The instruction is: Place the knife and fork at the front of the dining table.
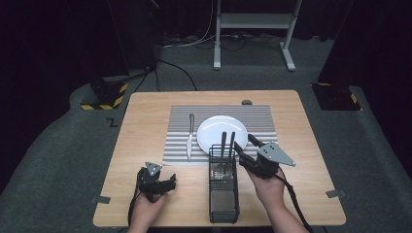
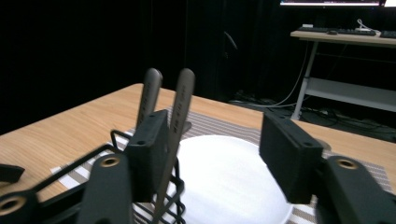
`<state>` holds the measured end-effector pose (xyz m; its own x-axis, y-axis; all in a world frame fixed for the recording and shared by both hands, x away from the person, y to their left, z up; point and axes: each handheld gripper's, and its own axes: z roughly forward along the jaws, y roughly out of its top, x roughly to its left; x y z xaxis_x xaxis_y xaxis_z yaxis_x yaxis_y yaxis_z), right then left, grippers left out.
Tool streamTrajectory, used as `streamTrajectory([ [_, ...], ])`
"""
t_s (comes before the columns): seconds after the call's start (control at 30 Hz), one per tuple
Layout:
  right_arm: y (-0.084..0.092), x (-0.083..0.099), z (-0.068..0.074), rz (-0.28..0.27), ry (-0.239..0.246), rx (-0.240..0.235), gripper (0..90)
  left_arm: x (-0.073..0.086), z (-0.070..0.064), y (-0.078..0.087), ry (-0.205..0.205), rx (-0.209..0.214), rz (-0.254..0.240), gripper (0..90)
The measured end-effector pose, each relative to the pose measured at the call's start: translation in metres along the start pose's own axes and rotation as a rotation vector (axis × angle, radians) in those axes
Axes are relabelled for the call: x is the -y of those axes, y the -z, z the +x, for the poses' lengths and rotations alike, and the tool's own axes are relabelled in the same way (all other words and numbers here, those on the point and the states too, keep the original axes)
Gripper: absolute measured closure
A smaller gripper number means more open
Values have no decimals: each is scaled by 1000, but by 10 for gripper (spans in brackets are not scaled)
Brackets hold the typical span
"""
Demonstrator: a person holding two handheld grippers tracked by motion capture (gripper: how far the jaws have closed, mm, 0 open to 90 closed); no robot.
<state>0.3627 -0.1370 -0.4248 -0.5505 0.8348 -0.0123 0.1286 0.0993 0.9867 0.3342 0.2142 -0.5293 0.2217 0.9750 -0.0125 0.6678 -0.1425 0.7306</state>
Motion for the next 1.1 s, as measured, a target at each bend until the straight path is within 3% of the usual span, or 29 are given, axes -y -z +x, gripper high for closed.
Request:
streamTrajectory([
  [0.3, -14, -3, 5, 15, -45, -40, 643, 1, 0, 1, -6, 1, -1, 123],
  [0.53, -19, -2, 9, 16, -25, -57, 766, 1, 0, 1, -11, 2, 2, 124],
  [0.9, -16, -4, 15, -21, 7, -77, 857, 1, 0, 1, -10, 3, 1, 124],
  [1.1, -13, -6, 16, -34, -2, -88, 872, 1, 0, 1, -11, 2, 1, 124],
])
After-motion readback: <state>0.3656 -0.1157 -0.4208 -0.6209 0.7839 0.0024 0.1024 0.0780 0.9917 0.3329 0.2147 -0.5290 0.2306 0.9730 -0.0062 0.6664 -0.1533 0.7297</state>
